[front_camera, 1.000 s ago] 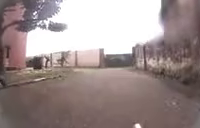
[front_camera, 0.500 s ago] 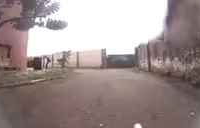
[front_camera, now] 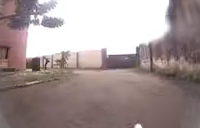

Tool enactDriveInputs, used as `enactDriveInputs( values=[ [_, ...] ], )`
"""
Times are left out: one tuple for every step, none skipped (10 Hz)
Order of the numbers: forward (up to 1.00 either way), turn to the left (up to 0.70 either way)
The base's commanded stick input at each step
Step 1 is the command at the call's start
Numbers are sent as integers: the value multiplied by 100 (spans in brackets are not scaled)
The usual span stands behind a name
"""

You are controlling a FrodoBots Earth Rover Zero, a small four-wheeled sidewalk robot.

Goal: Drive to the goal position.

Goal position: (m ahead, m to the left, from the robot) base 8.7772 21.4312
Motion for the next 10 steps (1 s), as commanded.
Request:
enactDriveInputs(
  values=[
    [70,0],
    [70,0],
    [70,0],
    [70,0],
    [70,0],
    [70,0],
    [70,0],
    [70,0],
    [70,0],
    [70,0]
  ],
)
